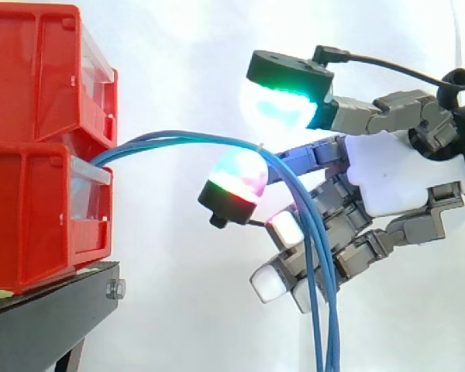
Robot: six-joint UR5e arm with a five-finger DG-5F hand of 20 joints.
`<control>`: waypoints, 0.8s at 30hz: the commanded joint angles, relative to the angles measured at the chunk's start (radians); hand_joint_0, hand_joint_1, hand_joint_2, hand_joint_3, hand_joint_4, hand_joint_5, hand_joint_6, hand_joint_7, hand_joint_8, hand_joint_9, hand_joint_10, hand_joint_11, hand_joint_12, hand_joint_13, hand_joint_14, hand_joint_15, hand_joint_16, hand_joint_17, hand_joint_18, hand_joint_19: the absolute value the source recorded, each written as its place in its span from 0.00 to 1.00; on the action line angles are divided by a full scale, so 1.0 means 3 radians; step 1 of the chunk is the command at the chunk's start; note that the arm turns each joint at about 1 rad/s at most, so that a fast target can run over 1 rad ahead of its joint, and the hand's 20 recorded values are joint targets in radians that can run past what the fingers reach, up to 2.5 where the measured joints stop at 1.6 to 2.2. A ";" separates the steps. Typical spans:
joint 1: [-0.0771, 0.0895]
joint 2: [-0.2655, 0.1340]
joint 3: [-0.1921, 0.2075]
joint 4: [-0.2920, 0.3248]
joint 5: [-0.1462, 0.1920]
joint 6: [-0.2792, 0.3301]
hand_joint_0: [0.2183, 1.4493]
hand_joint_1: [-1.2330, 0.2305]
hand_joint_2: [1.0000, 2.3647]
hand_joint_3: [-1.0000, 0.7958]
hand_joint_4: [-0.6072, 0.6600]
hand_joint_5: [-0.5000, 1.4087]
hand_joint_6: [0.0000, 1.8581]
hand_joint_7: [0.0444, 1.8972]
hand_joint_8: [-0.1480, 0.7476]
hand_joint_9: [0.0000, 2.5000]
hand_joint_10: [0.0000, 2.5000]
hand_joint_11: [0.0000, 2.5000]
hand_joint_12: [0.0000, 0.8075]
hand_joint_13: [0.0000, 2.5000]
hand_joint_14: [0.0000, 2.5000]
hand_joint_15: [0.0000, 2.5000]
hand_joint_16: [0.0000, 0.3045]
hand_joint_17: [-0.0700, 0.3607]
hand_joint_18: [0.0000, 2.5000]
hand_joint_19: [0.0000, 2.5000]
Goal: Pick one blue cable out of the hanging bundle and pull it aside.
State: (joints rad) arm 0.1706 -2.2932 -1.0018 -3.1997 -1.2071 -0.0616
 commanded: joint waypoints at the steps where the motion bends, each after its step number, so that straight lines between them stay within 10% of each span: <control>1: -0.0001 0.0000 0.0000 0.0005 -0.0005 0.0011 0.24 0.45 0.00 0.30 0.48 0.22 0.48 0.52 0.47 0.44 0.01 0.20 0.53 0.32 0.01 0.19 0.19 0.47 0.26 0.25; 12: -0.0022 0.0000 0.0077 -0.0077 -0.0016 0.0011 0.33 0.26 0.01 0.58 0.45 0.21 0.50 0.53 0.49 0.41 0.01 0.25 0.58 0.34 0.01 0.20 0.22 0.51 0.29 0.23; 19: -0.0032 0.0000 0.0077 -0.0077 -0.0026 0.0011 0.47 0.19 0.00 0.28 0.36 0.20 0.52 0.55 0.43 0.37 0.01 0.26 0.48 0.29 0.01 0.19 0.17 0.44 0.25 0.22; 24: -0.0052 0.0020 0.0077 -0.0098 -0.0057 0.0006 0.21 0.27 0.00 0.28 0.49 0.21 0.50 0.47 0.46 0.39 0.01 0.25 0.53 0.31 0.01 0.20 0.20 0.48 0.26 0.24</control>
State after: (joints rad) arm 0.1579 -2.2894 -0.9791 -3.2245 -1.2179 -0.0590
